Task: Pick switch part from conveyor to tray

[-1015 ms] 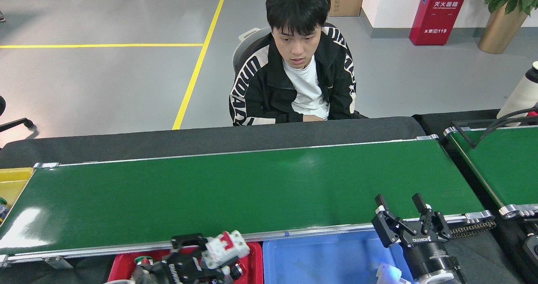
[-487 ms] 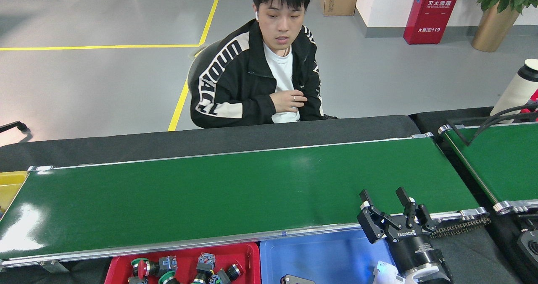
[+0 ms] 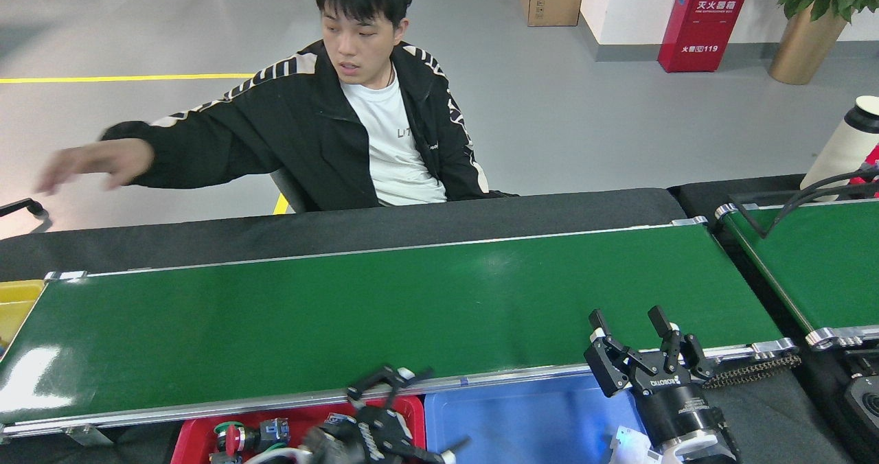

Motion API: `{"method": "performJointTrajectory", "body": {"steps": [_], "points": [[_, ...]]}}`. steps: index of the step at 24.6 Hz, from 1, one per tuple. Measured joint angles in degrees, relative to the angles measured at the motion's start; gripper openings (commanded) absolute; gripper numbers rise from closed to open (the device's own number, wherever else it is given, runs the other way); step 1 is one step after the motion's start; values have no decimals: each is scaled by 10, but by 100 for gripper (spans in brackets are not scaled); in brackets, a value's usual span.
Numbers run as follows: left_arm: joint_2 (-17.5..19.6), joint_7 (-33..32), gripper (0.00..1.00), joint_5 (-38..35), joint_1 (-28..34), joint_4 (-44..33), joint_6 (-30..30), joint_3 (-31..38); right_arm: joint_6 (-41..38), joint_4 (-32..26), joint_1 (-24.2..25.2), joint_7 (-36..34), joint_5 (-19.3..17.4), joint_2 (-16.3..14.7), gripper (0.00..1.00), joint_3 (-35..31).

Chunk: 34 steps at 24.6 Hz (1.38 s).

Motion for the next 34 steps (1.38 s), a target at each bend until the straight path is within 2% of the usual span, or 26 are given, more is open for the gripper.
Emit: {"method": "performJointTrajectory", "body": {"steps": [4,7,9,13,16,21,30,34], "points": [[-5,0,100,13,41,0,0,182,1,0,0,0,2,6,99,0],[-17,1,99,11,64,1,0,238,2,-1,0,0,2,9,99,0],[-18,2,99,8,77,0,19,241,2,-1,0,1,1,9,99,-3],[-24,-9,99,-9,107,1,127,231,5,-1,0,8,-1,6,100,-4],[-27,-11,99,-6,114,21,166,229,3,-8,3,10,-1,-13,100,-4],[-27,-11,99,25,110,42,181,232,3,-57,73,13,0,-26,100,-27],[-29,0,99,39,123,42,182,238,2,-61,132,10,5,-26,100,-61],[-29,2,99,41,124,42,180,239,2,-61,134,9,5,-26,100,-64]]}}
